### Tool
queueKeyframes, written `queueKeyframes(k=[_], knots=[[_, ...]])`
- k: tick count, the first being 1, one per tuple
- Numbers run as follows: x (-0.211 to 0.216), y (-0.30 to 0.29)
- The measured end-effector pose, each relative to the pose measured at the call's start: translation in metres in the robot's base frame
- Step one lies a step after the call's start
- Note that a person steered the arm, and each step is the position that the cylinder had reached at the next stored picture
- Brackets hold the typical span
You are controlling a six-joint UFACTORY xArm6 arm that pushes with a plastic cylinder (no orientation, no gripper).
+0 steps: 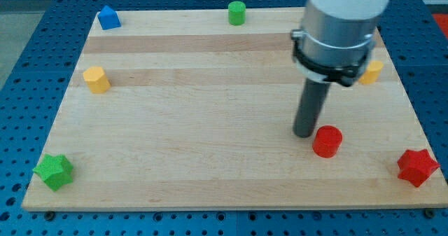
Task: Move the red circle to the top of the red star
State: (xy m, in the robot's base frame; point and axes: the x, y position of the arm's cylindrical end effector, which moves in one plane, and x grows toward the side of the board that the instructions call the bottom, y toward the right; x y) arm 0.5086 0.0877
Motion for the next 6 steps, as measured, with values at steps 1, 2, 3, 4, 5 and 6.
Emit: queueKeyframes(k=[1,2,3,4,5,6], knots=[[0.004,-0.039],[0.024,-0.011],[0.032,0.026],[0.032,0.063],[0.032,0.099],[0.031,0.119]])
